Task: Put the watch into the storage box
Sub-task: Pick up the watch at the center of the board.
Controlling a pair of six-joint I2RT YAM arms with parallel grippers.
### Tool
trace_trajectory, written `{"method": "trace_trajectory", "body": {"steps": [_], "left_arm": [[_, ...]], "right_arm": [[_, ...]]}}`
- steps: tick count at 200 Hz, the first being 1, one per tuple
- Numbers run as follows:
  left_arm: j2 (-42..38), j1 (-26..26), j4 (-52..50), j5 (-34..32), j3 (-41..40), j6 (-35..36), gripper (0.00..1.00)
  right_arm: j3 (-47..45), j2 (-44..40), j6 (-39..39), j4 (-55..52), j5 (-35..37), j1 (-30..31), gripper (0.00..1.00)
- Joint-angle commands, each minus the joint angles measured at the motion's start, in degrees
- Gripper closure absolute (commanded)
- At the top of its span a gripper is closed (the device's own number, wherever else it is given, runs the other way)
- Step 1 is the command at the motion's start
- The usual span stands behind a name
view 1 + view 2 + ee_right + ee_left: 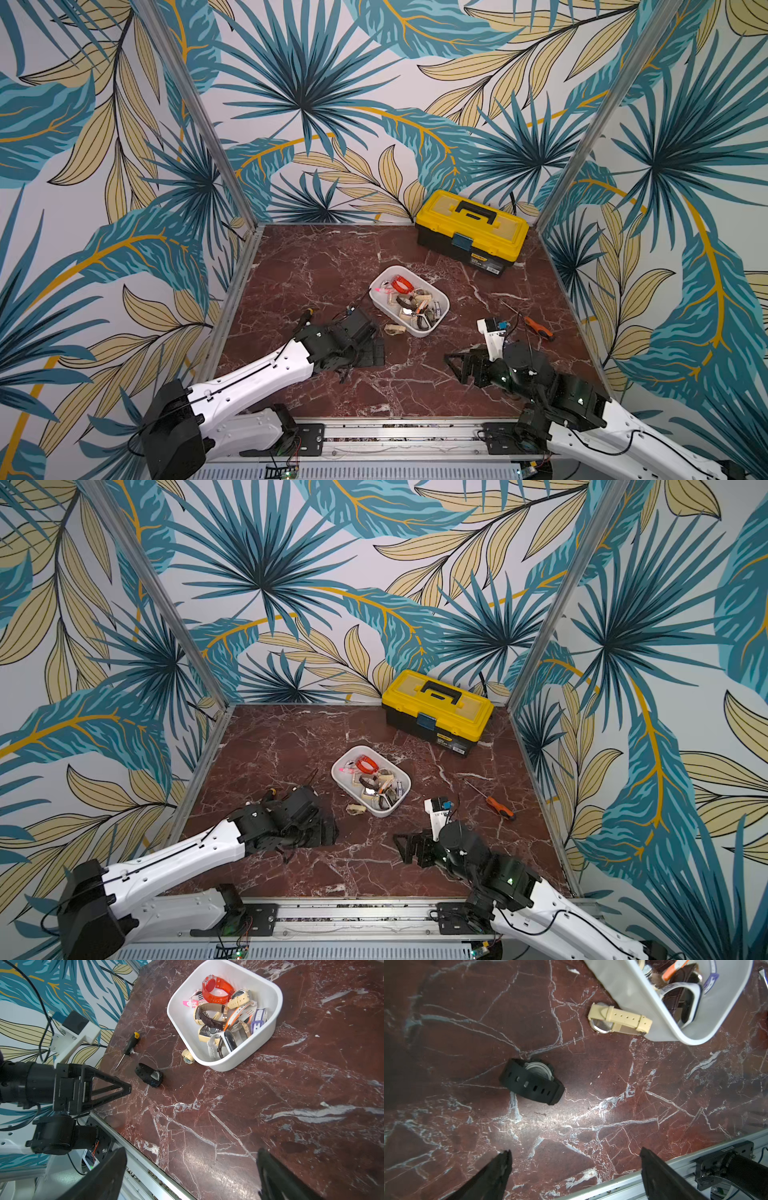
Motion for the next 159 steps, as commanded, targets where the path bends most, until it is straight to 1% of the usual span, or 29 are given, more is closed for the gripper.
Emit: {"method": "trace_trajectory", "body": {"steps": [1, 20, 45, 49, 67, 97, 135, 159], "left_arm": [[-2.4, -0.3, 6.2, -0.3, -4.0, -5.1, 0.00], [-3.0, -0.4, 10.5, -0.3, -6.3, -7.0, 0.01], [-3.9, -0.3, 13.7, -1.2, -8.6, -9.2, 0.07], [-4.0, -0.3, 14.0, -3.0, -8.8, -9.2, 0.07], [-3.7, -0.3, 14.7, -4.8, -8.8, -9.4, 0.09], [-1.6, -0.2, 16.6, -7.0, -8.8, -9.5, 0.12], [1.9, -0.1, 17.3, -6.7, -8.1, -9.3, 0.16], [2.7, -0.1, 18.1, -6.7, -8.8, -9.5, 0.18]], "right_arm": [[-1.2, 0.5, -1.4, -0.5, 0.6, 0.3, 0.00], [-1.3, 1.0, -1.6, 0.2, -0.4, 0.3, 0.00], [-2.0, 1.1, -1.9, 0.9, -1.1, 0.3, 0.00], [-2.1, 1.1, -1.9, 0.9, -1.0, 0.3, 0.00], [-2.4, 0.9, -2.0, 1.0, -1.3, 0.3, 0.00], [-2.3, 1.2, -2.3, 1.1, -1.1, 0.3, 0.00], [-2.0, 1.3, -2.3, 0.6, -0.8, 0.3, 0.00], [-1.8, 1.2, -2.1, -0.2, -0.7, 0.3, 0.00]]}}
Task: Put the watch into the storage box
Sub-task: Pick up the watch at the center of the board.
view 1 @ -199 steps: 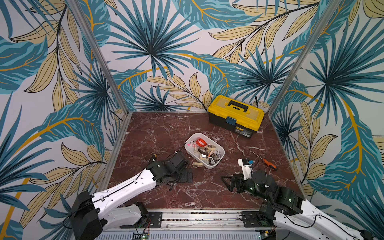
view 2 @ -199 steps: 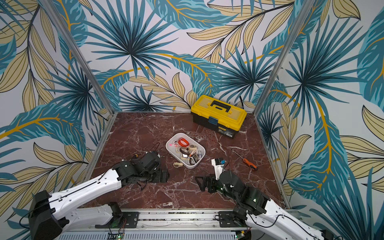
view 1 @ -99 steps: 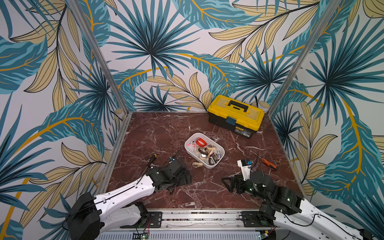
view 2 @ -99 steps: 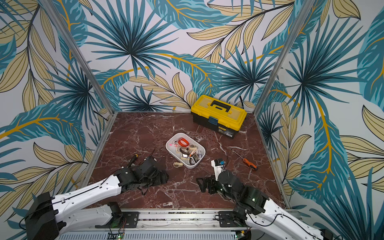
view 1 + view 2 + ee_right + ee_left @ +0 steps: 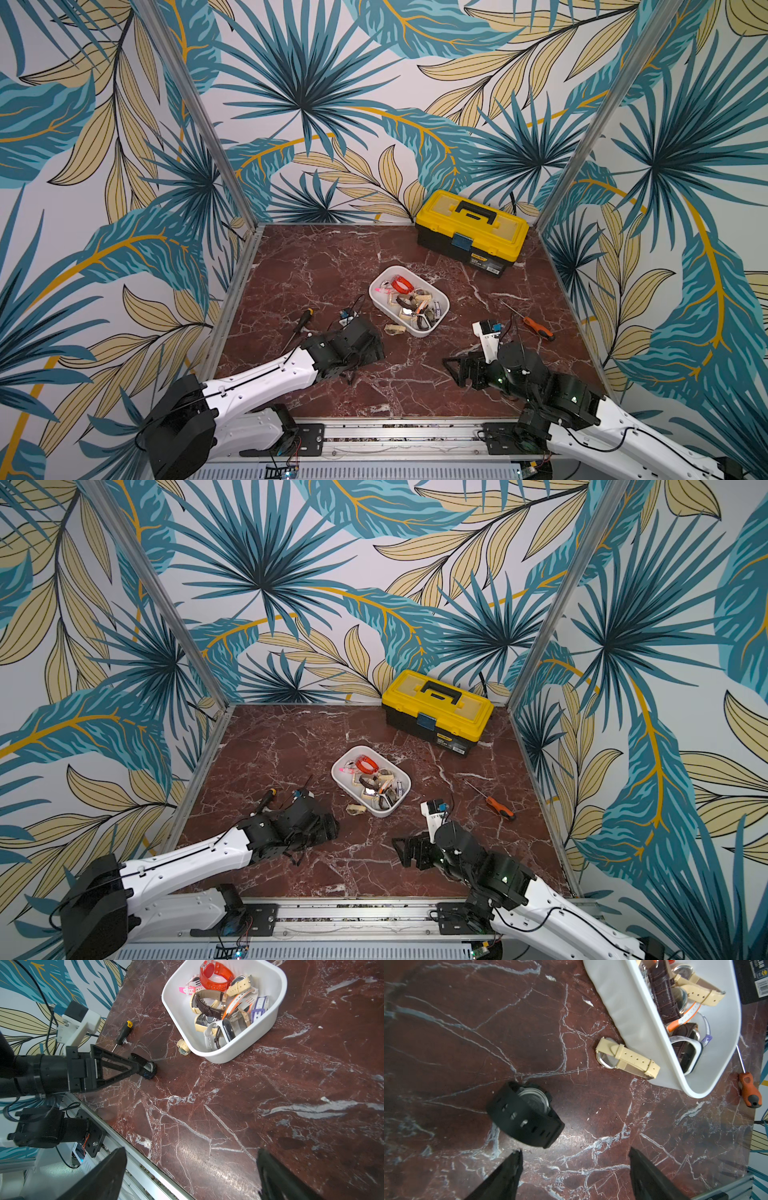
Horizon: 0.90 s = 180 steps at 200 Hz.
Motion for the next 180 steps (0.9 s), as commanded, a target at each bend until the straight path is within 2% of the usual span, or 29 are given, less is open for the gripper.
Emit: {"method": "trace_trajectory", "body": {"steps": [1, 35, 56, 76, 121, 151, 180], "left_arm": [[0.7, 0.1, 2.1, -1.4, -1.2, -0.1, 0.18], [0.8, 0.1, 4.0, -4.3, -1.9, -0.7, 0.25], [1.6, 0.1, 6.2, -6.4, -1.8, 1.8, 0.32], [3.7, 0.4, 5.8, -8.0, -0.6, 4.5, 0.44], [6.8, 2.4, 5.0, -5.7, 0.3, 8.3, 0.58], [8.7, 3.0, 4.3, -4.4, 1.8, 10.5, 0.74], [9.1, 3.8, 2.3, -5.0, 2.9, 13.0, 0.77]], "right_arm": [[-0.4, -0.1, -0.9, -0.7, 0.3, 0.2, 0.00], [-0.6, 0.0, -0.9, -0.1, 0.2, 0.2, 0.00], [-0.7, 0.2, -1.2, 0.3, 0.3, 0.2, 0.00], [-0.5, 1.1, -1.9, 0.3, 0.6, 0.2, 0.00], [-0.1, 2.4, -2.1, 0.3, 0.7, 0.2, 0.00], [0.1, 3.4, -2.1, 0.9, 0.5, 0.2, 0.00], [0.3, 4.0, -2.1, 0.9, 0.6, 0.3, 0.00]]}}
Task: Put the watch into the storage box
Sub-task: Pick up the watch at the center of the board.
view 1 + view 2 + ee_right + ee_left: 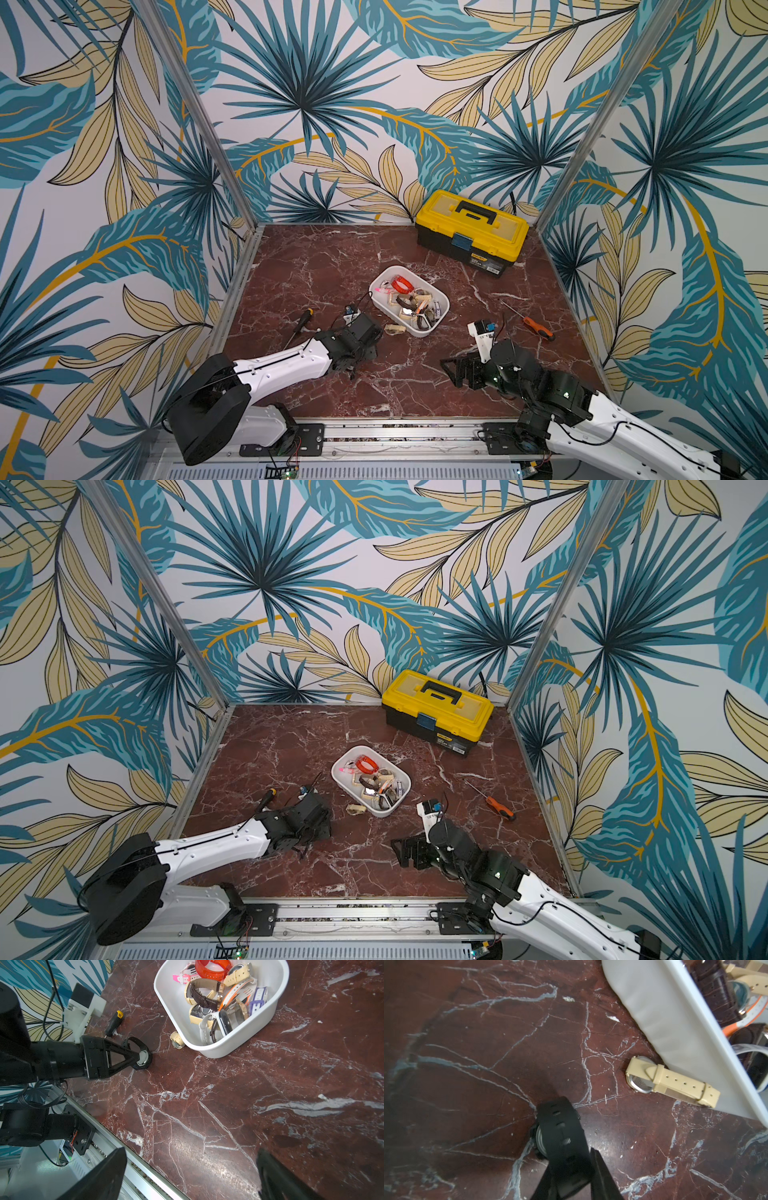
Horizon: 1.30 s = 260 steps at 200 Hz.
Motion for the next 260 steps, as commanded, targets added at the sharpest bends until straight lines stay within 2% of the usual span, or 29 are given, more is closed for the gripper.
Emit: {"method": "trace_trajectory", "body": {"steps": [1, 43, 81, 133, 151, 190, 260], "left_arm": [[0.3, 0.8, -2.1, -0.5, 2.5, 3.5, 0.77], [2.1, 2.0, -5.4, -0.1, 6.3, 9.2, 0.81], [4.8, 2.4, -15.3, -1.3, 13.7, 17.1, 0.84], [10.3, 2.5, -32.7, -4.5, 27.8, 27.2, 0.84], [12.9, 2.5, -35.3, -4.7, 32.5, 30.6, 0.86], [21.6, 1.6, -42.4, -5.1, 46.6, 37.2, 0.87], [43.3, 1.4, -50.9, -6.9, 74.8, 47.5, 0.87]], "right_arm": [[0.3, 0.4, -0.8, 0.6, 0.6, 0.2, 0.00], [0.8, 0.9, -1.0, 0.6, 0.8, 0.2, 0.00], [1.1, 0.9, -0.8, -0.1, 1.0, 0.2, 0.00], [1.2, 1.0, -0.5, -0.6, 1.6, 0.2, 0.00], [1.2, 0.7, -0.5, -0.7, 2.1, 0.2, 0.00], [1.3, -1.0, 0.9, -2.0, 3.9, 0.2, 0.00], [1.2, -4.5, 2.3, -4.3, 4.3, 0.2, 0.00]]}}
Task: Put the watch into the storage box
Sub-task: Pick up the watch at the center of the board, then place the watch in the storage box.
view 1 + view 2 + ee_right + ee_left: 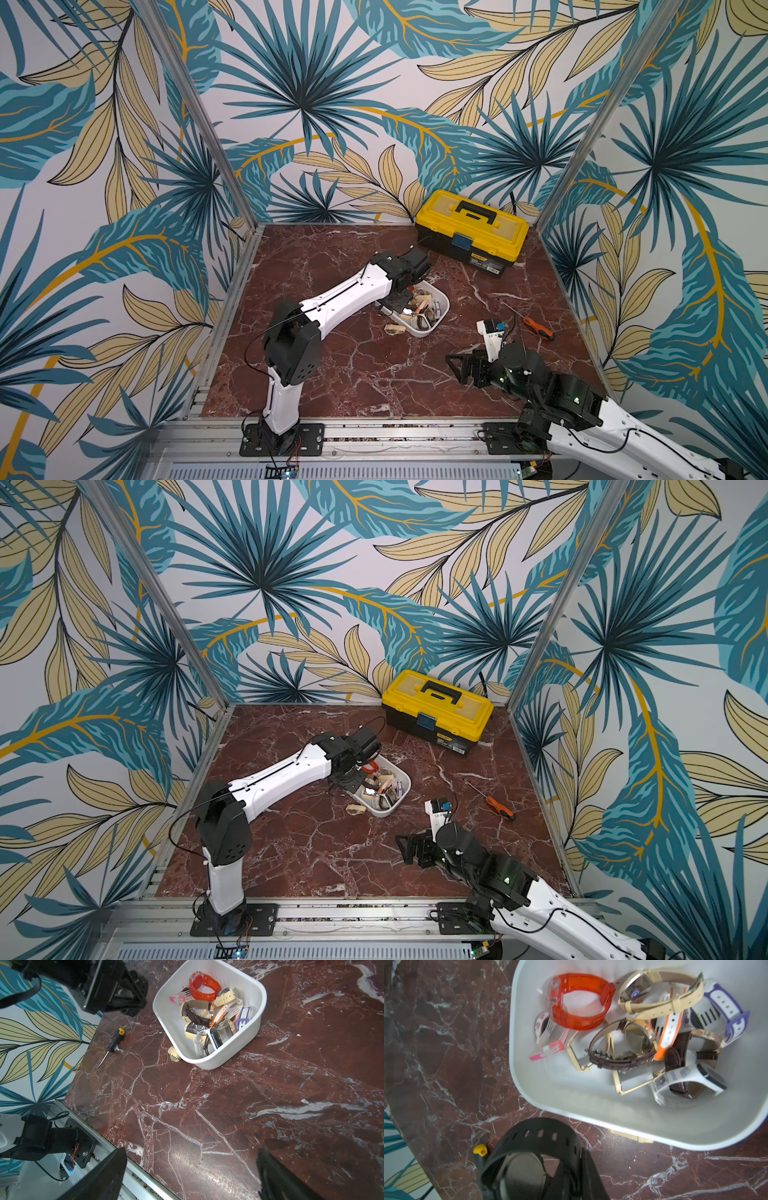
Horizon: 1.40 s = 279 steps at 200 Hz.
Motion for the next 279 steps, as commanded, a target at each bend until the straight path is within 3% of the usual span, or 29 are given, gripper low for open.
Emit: {"method": "trace_trajectory", "body": {"steps": [1, 28, 74, 157, 194, 213, 279], "left_arm": [[5.8, -0.2, -5.6, -2.4, 8.6, 5.0, 0.87], [12.1, 0.0, -7.4, -4.3, 14.6, 7.0, 0.88], [15.8, 1.1, -5.8, -7.9, 15.5, 10.0, 0.88], [20.5, 1.4, -4.2, -3.8, 17.1, 15.2, 0.82], [20.2, 1.2, -5.1, -2.8, 16.8, 15.5, 0.66], [18.8, 1.0, -4.4, -3.0, 15.9, 15.0, 0.52], [13.1, 0.0, -6.5, -4.1, 16.2, 12.6, 0.42]], "right_arm": [[0.7, 0.0, 1.0, -2.4, 0.7, 0.3, 0.00], [0.8, 0.3, 1.1, -2.3, 0.5, 0.2, 0.00], [0.6, 0.3, 1.3, -2.0, 0.0, 0.2, 0.00], [0.7, 3.8, 1.0, 0.3, -0.4, 0.2, 0.00], [1.1, 4.8, 0.5, 0.8, -0.2, 0.2, 0.00], [1.3, 5.2, 0.4, 1.1, -0.2, 0.2, 0.00], [2.2, 6.7, -0.3, 1.8, -0.2, 0.2, 0.00]]}}
